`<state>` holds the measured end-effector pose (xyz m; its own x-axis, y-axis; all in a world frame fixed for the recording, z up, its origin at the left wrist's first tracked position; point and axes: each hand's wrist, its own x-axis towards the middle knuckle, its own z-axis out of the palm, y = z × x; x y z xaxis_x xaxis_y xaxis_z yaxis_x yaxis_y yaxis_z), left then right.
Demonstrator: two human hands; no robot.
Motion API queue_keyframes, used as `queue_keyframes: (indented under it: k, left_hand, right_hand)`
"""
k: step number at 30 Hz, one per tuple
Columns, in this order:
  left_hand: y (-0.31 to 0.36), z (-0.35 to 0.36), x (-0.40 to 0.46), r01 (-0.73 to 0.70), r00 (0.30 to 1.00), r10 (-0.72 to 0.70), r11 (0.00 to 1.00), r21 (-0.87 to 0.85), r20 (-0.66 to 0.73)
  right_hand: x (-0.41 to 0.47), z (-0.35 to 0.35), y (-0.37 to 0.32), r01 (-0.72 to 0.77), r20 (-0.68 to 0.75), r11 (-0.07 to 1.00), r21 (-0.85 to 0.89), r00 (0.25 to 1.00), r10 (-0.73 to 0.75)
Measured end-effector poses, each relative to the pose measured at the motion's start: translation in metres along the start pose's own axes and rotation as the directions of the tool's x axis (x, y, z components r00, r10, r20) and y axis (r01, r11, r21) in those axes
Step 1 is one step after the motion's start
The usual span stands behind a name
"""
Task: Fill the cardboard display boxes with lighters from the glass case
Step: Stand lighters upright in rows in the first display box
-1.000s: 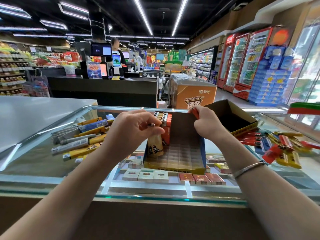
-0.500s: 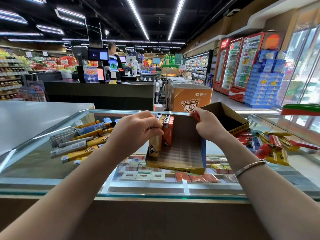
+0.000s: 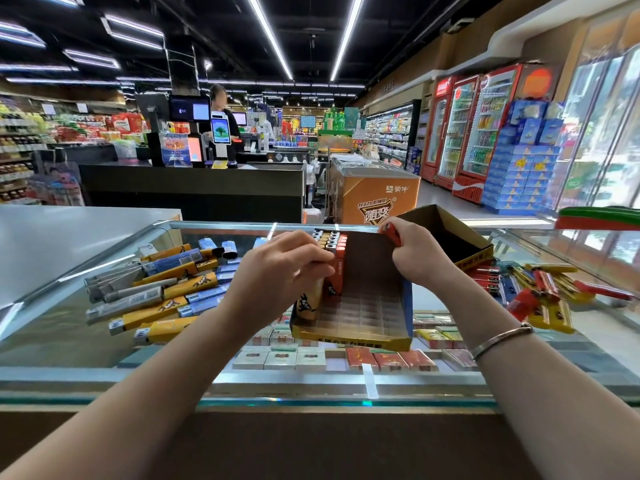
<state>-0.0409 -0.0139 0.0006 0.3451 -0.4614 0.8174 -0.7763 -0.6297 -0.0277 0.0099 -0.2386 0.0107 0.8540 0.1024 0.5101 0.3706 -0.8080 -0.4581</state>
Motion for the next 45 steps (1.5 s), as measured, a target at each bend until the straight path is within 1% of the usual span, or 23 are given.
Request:
queue_keyframes:
  k: [3,5,8,10,12,15,17,19,20,21,22,23,24,25,28,31,33,36,37,39,41,43,45]
  left_hand:
    - [-0.002,0.002,-0.006,0.118,0.987,-0.127,0.989,-0.088,-0.102]
    - [-0.003,0.003,-0.007,0.087,0.993,-0.09,0.995,-0.049,-0.076]
    - [-0.003,0.005,-0.007,-0.022,1.0,0.023,0.998,0.066,-0.009]
    - [-0.007,0.005,-0.006,-0.042,0.999,0.043,0.993,0.107,0.001]
    - [-0.01,0.006,-0.007,0.004,1.0,-0.004,0.997,0.077,-0.001]
    - [-0.012,0.011,-0.011,0.087,0.996,-0.086,0.994,-0.062,0.01]
    - [-0.011,0.013,-0.014,0.106,0.994,-0.106,0.99,-0.089,0.009]
    - [-0.011,0.015,-0.015,0.113,0.994,-0.113,0.991,-0.076,0.003]
    - [-0.01,0.015,-0.015,0.122,0.993,-0.122,0.99,-0.072,0.001]
    - [-0.01,0.015,-0.016,0.131,0.991,-0.131,0.989,-0.073,0.0]
    - [-0.009,0.016,-0.016,0.138,0.99,-0.139,0.988,-0.075,-0.001]
    - [-0.008,0.016,-0.016,0.142,0.99,-0.143,0.987,-0.077,-0.006]
    - [-0.007,0.016,-0.016,0.142,0.989,-0.144,0.987,-0.074,-0.017]
    - [-0.006,0.017,-0.016,0.141,0.989,-0.143,0.988,-0.068,-0.028]
    - [-0.004,0.018,-0.015,0.111,0.993,-0.113,0.993,-0.041,-0.036]
    - [-0.005,0.02,-0.014,0.066,0.997,-0.066,0.998,-0.017,-0.035]
    - [-0.006,0.02,-0.012,0.044,0.997,-0.045,0.999,-0.02,-0.067]
    - [-0.006,0.018,-0.009,0.03,0.994,-0.034,0.999,-0.042,-0.104]
    - [-0.005,0.018,-0.007,0.044,0.993,-0.05,0.997,-0.059,-0.107]
    - [-0.002,0.018,-0.002,0.103,0.988,-0.113,0.991,-0.09,-0.102]
    - [-0.001,0.02,0.003,0.175,0.98,-0.184,0.979,-0.108,-0.08]
    - [-0.001,0.023,0.006,0.224,0.973,-0.229,0.968,-0.11,-0.033]
    - [-0.001,0.026,0.005,0.234,0.972,-0.232,0.966,-0.114,0.026]
  right_hand:
    - [0.001,0.001,0.001,0.009,-0.021,1.0,0.002,1.0,-0.009]
    - [0.002,0.003,0.001,0.015,-0.04,1.0,-0.002,0.999,-0.015]
    - [0.002,0.004,0.002,0.018,-0.057,1.0,-0.014,0.998,-0.019]
    - [0.002,0.005,0.003,0.018,-0.065,1.0,-0.009,0.998,-0.018]
    - [0.002,0.005,0.004,0.022,-0.07,1.0,0.004,0.997,-0.022]
    - [0.0,0.008,0.006,0.022,-0.065,0.999,0.029,0.998,-0.02]
    - [-0.003,0.009,0.004,0.023,-0.158,1.0,-0.016,0.987,-0.026]
    - [-0.006,0.007,-0.002,0.018,-0.378,0.999,-0.032,0.925,-0.029]
    - [-0.007,0.003,-0.007,0.016,-0.491,1.0,0.027,0.871,-0.001]
    - [-0.009,0.0,-0.013,0.025,-0.545,0.99,0.14,0.837,0.056]
    - [-0.01,-0.003,-0.019,0.045,-0.525,0.949,0.311,0.841,0.132]
    - [-0.013,-0.005,-0.026,0.06,-0.442,0.86,0.507,0.875,0.199]
    - [-0.015,-0.004,-0.032,0.035,-0.322,0.746,0.665,0.915,0.244]
    - [-0.018,-0.002,-0.036,-0.014,-0.205,0.653,0.757,0.944,0.257]
    - [-0.027,0.006,-0.043,-0.12,0.048,0.507,0.854,0.987,0.153]
    - [-0.031,0.012,-0.047,-0.151,0.156,0.354,0.923,0.988,0.015]
    - [-0.033,0.014,-0.049,-0.196,0.216,0.319,0.927,0.976,-0.029]
    - [-0.034,0.017,-0.05,-0.222,0.241,0.32,0.921,0.97,-0.02]
    - [-0.034,0.017,-0.05,-0.205,0.223,0.351,0.914,0.975,-0.011]
    - [-0.035,0.015,-0.051,-0.114,0.138,0.505,0.856,0.99,-0.009]
    - [-0.037,0.014,-0.052,0.045,0.014,0.656,0.753,0.996,-0.085]
    - [-0.04,0.014,-0.053,0.174,-0.046,0.75,0.639,0.981,-0.189]
    - [-0.041,0.015,-0.051,0.237,-0.046,0.786,0.57,0.965,-0.258]
